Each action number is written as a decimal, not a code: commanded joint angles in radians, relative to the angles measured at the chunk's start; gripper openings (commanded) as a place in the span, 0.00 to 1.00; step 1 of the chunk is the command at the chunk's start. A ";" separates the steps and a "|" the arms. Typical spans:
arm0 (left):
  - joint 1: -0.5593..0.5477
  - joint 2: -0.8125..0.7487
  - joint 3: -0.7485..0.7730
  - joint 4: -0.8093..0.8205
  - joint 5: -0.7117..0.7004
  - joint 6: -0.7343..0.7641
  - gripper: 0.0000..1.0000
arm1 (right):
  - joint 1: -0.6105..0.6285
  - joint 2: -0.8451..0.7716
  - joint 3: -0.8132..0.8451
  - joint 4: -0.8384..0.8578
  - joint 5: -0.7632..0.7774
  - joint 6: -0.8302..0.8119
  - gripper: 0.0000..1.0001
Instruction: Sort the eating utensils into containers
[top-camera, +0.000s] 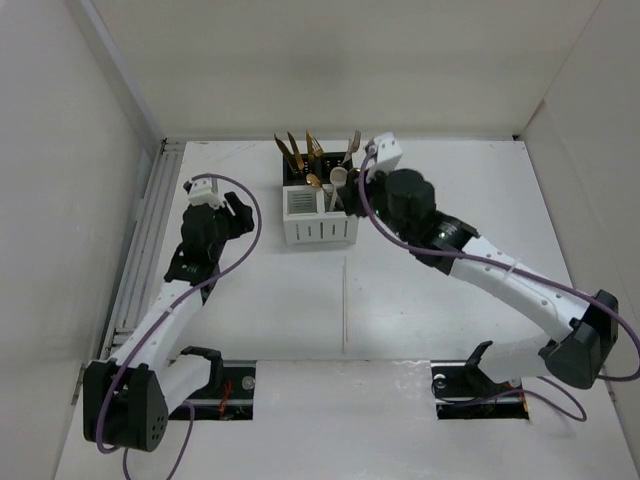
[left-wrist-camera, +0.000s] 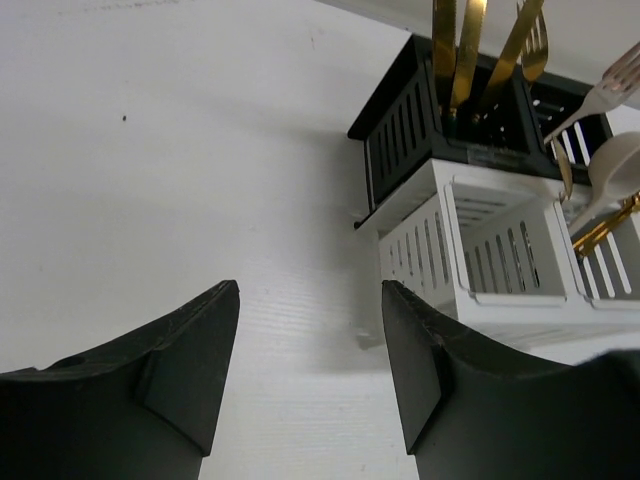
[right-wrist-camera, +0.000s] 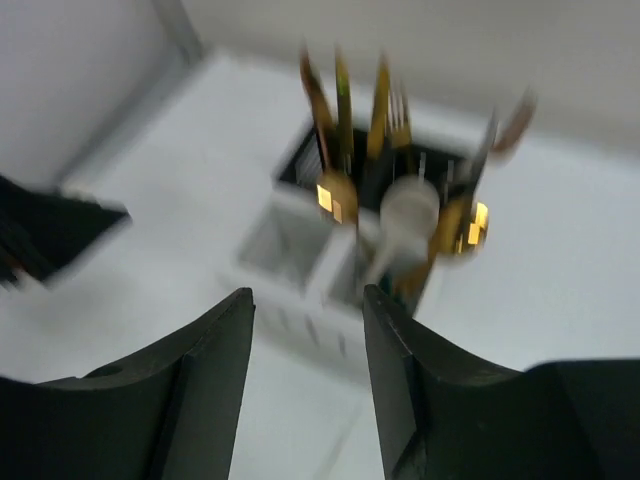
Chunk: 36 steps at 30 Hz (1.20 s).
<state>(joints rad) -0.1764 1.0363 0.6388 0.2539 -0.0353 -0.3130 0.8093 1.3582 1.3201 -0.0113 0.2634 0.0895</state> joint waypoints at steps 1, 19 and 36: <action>0.003 -0.076 -0.075 0.064 0.026 -0.034 0.55 | 0.050 -0.002 -0.177 -0.320 0.043 0.272 0.53; 0.003 -0.288 -0.165 -0.059 0.089 -0.115 0.52 | 0.188 0.222 -0.372 -0.374 -0.033 0.452 0.37; 0.003 -0.297 -0.174 -0.059 0.080 -0.115 0.52 | 0.217 0.320 -0.343 -0.387 -0.024 0.470 0.36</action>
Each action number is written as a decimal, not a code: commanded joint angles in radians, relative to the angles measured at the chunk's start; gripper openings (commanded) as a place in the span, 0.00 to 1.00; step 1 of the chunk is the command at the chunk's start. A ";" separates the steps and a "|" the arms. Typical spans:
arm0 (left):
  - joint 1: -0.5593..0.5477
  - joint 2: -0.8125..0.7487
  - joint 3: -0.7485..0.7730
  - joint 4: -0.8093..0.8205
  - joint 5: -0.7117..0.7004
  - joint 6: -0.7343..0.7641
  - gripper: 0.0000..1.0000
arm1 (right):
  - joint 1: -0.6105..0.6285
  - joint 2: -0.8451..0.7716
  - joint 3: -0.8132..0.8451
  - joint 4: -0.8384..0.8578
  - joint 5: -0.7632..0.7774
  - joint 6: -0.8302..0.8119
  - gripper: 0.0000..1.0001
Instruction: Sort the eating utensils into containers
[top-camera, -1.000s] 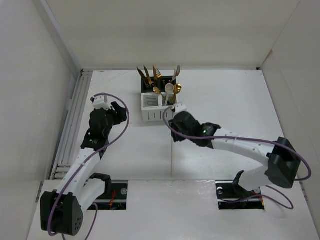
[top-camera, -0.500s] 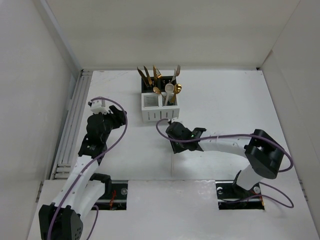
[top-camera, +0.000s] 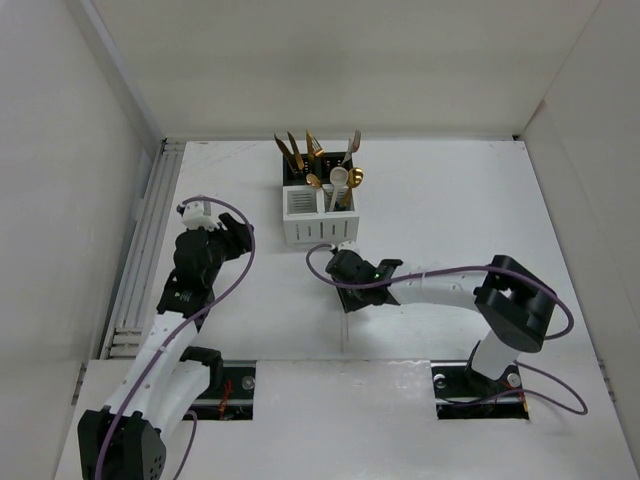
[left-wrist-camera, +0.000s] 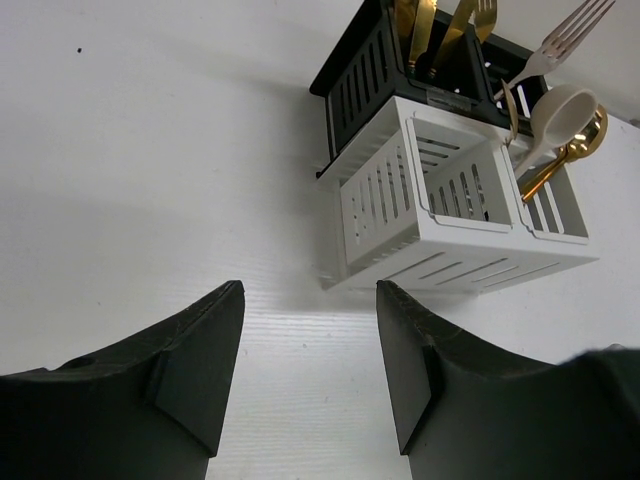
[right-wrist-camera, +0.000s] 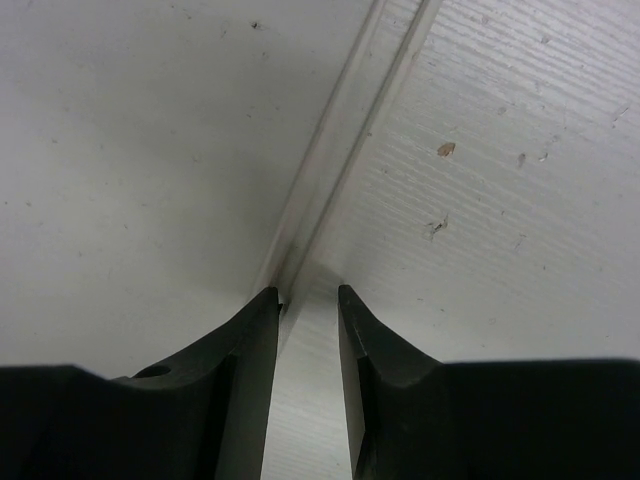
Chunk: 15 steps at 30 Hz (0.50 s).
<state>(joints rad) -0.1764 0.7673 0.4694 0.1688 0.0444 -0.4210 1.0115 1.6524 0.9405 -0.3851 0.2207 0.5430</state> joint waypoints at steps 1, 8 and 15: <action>0.003 -0.028 -0.014 0.026 -0.009 -0.007 0.52 | 0.015 0.026 0.037 -0.023 0.019 0.017 0.36; 0.003 -0.037 -0.014 0.026 -0.009 -0.007 0.53 | 0.015 0.124 0.087 -0.147 0.089 0.071 0.32; 0.003 -0.055 -0.023 0.026 -0.029 -0.007 0.53 | 0.015 0.142 0.077 -0.173 0.089 0.127 0.09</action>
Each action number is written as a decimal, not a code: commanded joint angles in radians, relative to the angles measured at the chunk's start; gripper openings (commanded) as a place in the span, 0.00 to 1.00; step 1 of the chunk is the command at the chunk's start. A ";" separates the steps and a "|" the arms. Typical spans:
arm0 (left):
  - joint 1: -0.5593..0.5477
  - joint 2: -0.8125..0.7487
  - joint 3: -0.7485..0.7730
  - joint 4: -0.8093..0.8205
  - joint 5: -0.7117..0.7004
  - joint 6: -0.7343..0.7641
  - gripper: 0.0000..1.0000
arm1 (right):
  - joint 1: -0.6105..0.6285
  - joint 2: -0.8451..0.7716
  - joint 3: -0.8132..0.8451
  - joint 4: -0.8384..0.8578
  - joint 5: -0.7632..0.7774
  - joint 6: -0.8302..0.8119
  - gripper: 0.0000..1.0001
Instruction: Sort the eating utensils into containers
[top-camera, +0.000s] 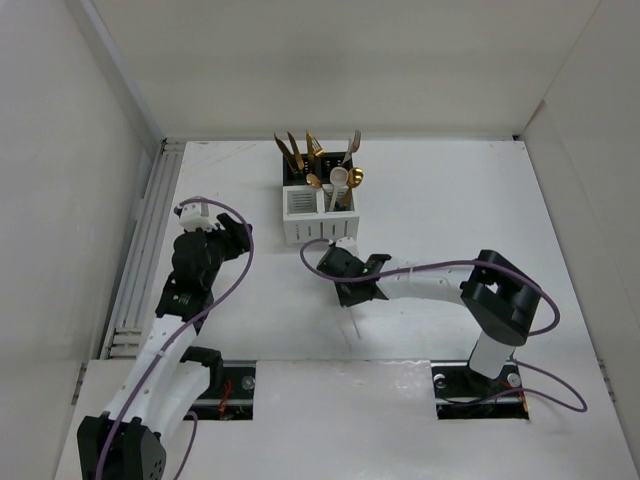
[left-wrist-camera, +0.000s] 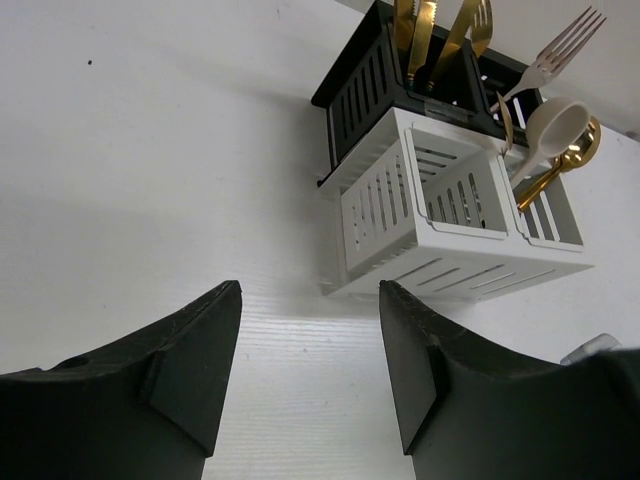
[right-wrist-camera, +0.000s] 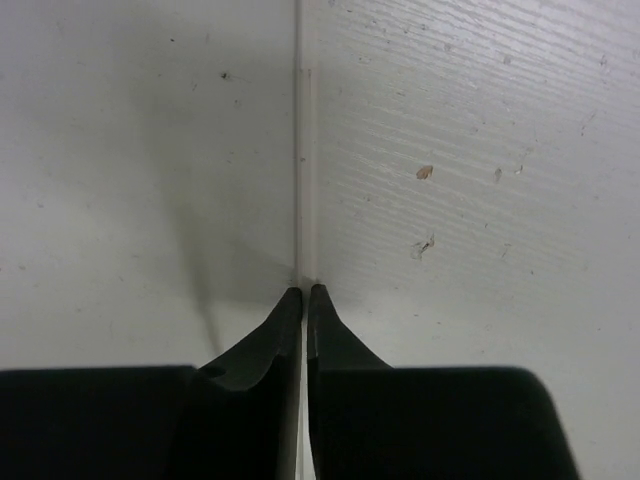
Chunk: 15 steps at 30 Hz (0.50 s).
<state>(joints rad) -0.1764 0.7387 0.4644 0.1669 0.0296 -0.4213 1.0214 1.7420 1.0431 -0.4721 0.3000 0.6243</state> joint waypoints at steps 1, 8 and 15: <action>0.003 -0.027 -0.018 0.028 -0.014 -0.007 0.54 | 0.005 0.053 -0.037 -0.095 0.010 0.046 0.03; 0.003 -0.036 -0.018 0.028 -0.014 -0.007 0.54 | 0.005 -0.074 -0.084 -0.143 0.132 0.152 0.00; 0.003 -0.036 -0.018 0.028 -0.014 -0.007 0.54 | 0.029 -0.330 -0.052 -0.079 0.241 -0.007 0.00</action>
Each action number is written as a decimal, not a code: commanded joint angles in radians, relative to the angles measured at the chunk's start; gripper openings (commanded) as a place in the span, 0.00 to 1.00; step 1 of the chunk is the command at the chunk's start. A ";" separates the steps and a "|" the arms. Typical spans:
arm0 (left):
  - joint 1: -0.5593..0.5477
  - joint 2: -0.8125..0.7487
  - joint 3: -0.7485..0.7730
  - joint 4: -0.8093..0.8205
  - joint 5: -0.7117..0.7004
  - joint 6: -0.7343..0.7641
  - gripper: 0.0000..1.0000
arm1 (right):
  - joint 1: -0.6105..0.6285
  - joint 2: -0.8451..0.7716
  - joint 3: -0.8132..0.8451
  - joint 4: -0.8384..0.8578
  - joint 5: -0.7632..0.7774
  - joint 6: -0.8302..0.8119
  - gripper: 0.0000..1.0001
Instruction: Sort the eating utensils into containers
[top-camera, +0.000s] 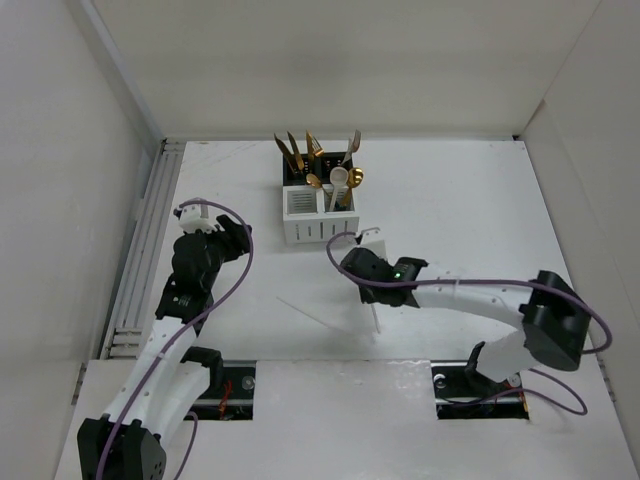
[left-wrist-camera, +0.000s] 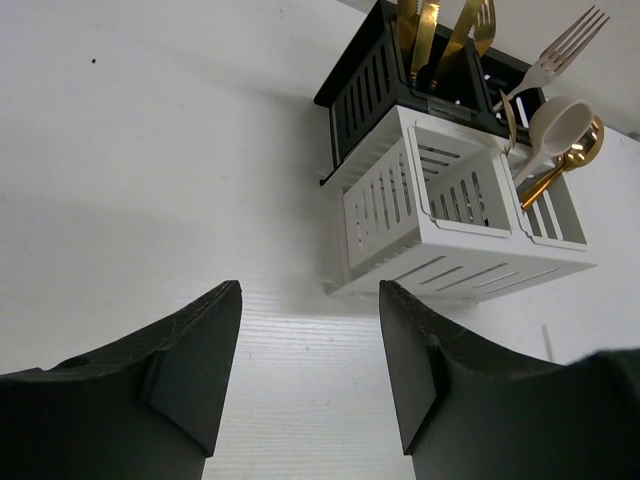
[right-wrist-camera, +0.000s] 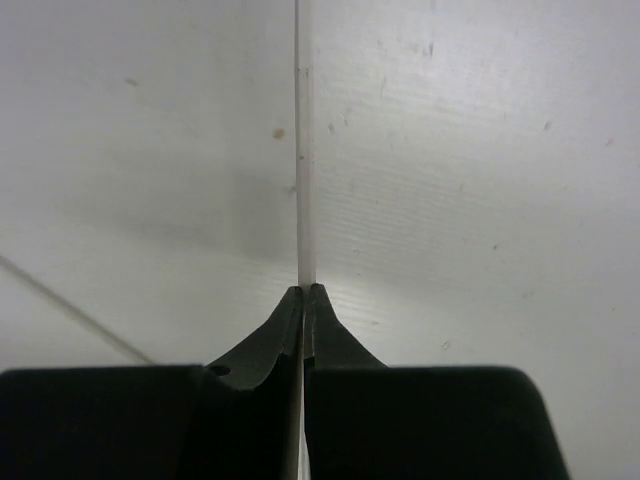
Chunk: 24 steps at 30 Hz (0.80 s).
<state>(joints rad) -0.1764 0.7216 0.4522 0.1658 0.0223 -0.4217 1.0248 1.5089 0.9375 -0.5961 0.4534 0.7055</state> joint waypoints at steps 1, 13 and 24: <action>0.003 -0.019 -0.006 0.029 -0.007 -0.006 0.54 | 0.026 -0.122 0.069 0.067 0.099 -0.137 0.00; 0.012 0.024 0.046 -0.023 -0.047 0.023 0.54 | -0.026 -0.044 0.426 0.758 -0.023 -0.889 0.00; 0.021 0.130 0.109 -0.071 -0.125 0.063 0.55 | -0.229 0.326 0.474 1.405 -0.474 -0.890 0.00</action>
<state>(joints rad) -0.1669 0.8318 0.5011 0.1001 -0.0593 -0.3866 0.8234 1.7985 1.4361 0.4923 0.1478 -0.2066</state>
